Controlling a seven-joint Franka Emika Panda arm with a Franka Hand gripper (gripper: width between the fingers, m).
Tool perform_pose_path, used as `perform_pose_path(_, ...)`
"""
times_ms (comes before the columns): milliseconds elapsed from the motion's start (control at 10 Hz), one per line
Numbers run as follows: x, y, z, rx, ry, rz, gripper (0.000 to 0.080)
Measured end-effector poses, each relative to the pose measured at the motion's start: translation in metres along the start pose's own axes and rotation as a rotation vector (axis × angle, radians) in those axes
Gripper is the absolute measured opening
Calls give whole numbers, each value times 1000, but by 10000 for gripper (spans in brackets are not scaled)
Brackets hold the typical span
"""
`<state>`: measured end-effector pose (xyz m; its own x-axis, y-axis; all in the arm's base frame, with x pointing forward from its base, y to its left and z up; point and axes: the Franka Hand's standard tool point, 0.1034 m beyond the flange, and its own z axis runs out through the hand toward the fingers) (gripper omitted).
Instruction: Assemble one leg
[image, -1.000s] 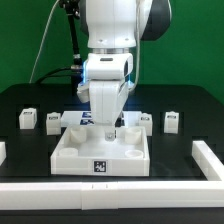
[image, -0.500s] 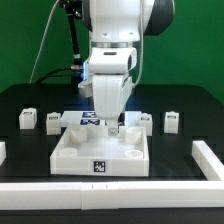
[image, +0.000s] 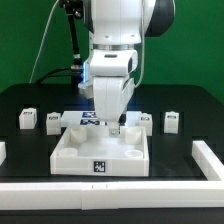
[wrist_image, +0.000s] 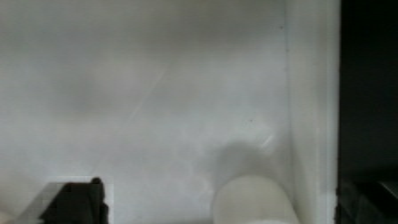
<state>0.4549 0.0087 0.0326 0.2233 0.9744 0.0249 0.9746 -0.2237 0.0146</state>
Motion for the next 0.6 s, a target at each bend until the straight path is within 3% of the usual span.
perform_pose_path(300, -6, -29, 16, 6, 8, -9, 650)
perform_pose_path(400, -8, -36, 21, 19, 7, -10, 650)
perform_pose_path(600, -12, -35, 26, 27, 6, -3, 650)
